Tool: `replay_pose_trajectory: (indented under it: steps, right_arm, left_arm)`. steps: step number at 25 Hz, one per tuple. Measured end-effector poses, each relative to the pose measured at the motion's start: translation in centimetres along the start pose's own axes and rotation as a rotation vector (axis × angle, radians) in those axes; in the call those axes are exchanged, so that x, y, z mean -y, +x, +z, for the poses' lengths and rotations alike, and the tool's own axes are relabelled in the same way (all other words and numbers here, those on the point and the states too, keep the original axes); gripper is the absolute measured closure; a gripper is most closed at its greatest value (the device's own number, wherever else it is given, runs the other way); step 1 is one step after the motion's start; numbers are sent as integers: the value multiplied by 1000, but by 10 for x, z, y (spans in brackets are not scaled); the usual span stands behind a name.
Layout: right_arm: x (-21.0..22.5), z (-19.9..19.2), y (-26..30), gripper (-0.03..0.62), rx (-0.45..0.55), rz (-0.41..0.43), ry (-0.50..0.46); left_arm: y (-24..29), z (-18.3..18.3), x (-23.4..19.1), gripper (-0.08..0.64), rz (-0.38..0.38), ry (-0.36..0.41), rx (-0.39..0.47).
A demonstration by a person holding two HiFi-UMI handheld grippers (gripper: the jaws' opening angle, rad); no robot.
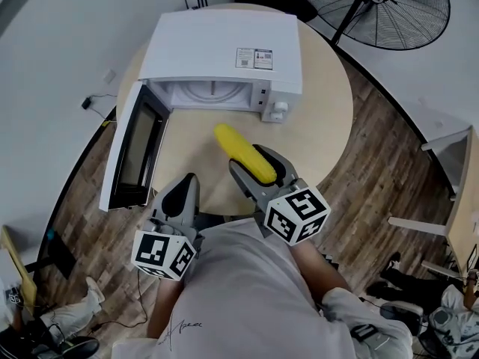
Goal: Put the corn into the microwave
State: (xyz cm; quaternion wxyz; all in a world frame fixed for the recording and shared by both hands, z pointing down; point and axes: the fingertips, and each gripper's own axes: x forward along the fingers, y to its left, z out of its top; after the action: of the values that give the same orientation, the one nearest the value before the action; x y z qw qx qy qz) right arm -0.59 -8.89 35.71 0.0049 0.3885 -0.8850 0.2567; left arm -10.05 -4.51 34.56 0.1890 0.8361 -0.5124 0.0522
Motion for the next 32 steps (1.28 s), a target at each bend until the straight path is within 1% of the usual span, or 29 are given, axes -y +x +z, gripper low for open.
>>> replay_pose_trajectory:
  steps: [6,9,12,16,27,32]
  right_arm:
    - [7,3,8,331,-4,-28,-6]
    - [11,1,15,331,-12,-43,-12]
    - [14,-2,22,331,-26,-52,-9]
    - [14,-3,30,331,-35,-54,-11]
    - [22,-14,56,331,-78,-65,6]
    - [26,-16,65,331,-83,-71,14]
  left_arm:
    - [5,5,-8,569,-23,-2,2]
    - [6,-1,-12,569,-32,-3,-15]
    - [4,-5,-19,569,-21,-15,-23]
    - [2,1,-31,569,0,-46,10]
    - [11,-5,-48,569,-17,-64,-35]
    - [10,-5,-58,569,-5,-68,-48]
